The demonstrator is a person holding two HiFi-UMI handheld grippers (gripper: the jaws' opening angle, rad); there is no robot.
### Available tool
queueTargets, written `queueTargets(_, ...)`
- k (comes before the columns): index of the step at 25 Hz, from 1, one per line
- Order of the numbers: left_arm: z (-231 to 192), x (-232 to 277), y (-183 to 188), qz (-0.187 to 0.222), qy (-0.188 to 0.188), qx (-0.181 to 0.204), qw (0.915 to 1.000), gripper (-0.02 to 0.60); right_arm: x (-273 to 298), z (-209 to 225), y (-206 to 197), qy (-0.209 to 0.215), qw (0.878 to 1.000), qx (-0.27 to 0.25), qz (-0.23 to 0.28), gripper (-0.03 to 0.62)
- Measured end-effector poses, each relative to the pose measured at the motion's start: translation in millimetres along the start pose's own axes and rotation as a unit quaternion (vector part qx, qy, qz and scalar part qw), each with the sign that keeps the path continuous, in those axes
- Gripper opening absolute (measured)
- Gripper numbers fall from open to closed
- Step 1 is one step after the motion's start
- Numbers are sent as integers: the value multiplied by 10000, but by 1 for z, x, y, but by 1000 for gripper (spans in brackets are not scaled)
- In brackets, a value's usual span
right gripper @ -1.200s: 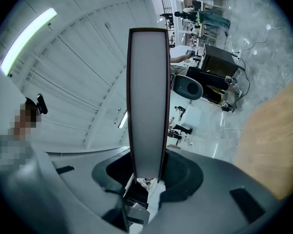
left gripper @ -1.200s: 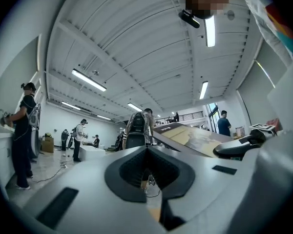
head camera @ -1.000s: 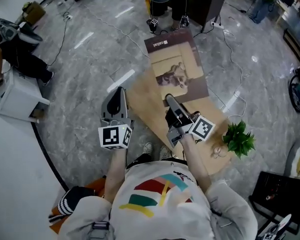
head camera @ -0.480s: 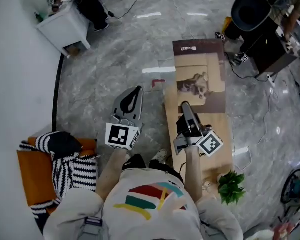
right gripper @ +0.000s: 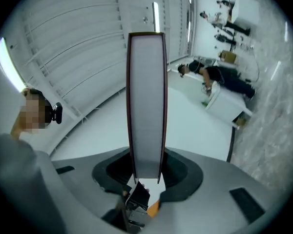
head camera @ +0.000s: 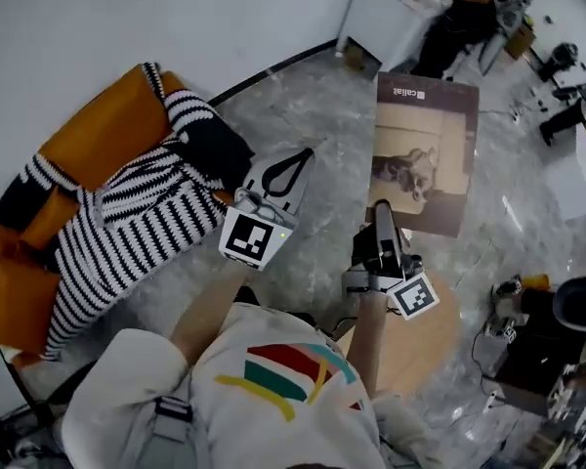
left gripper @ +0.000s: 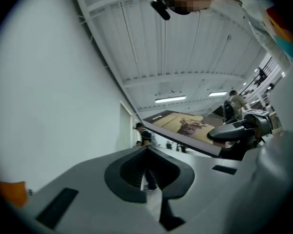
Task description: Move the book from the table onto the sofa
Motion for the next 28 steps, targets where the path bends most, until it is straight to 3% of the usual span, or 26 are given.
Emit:
queueTargets(2, -89, -53, 10, -66, 898, 221, 9957, 8, 73, -24, -58, 542, 9965, 302, -560, 157)
queueTargets(5, -203, -148, 28, -33, 2096, 458, 9767, 8, 162, -72, -158, 1297, 9802, 673, -1333, 158)
queueTargets(7, -260, -220, 38, 25, 2816, 584, 9578, 8, 205, -109, -228, 1735, 9634, 973, -1795, 156)
queueTargets(9, -304, -293, 48, 95, 3518, 675, 9336, 8, 237, -152, -293, 2162, 9419, 1270, -2234, 158)
queueTargets(12, -338, -391, 62, 146, 4371, 785, 8959, 8, 256, -215, -372, 2669, 9067, 1593, -2851, 156)
queueTargets(17, -358, -513, 60, 107, 5393, 722, 8389, 8, 260, -293, -482, 3325, 8404, 1726, -3917, 156)
queueTargets(22, -388, -618, 37, 196, 6190, 533, 7834, 8, 271, -348, -595, 3800, 7784, 1852, -4642, 158)
queueTargets(26, -417, -666, 31, 177, 6537, 555, 7545, 8, 287, -360, -662, 3921, 7435, 1913, -5069, 156)
queueTargets(28, -445, -689, 33, 159, 6648, 609, 7444, 8, 302, -367, -698, 4020, 7280, 1798, -5255, 157)
Point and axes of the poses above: the fingertips, and each gripper's own axes: x forward along the fingers, z to its right, y out of its top, the point moved 1 cm from there along -x, backward along the fingers, and after that the axes turned 6 degrees about -x, right-handed, at the moved point
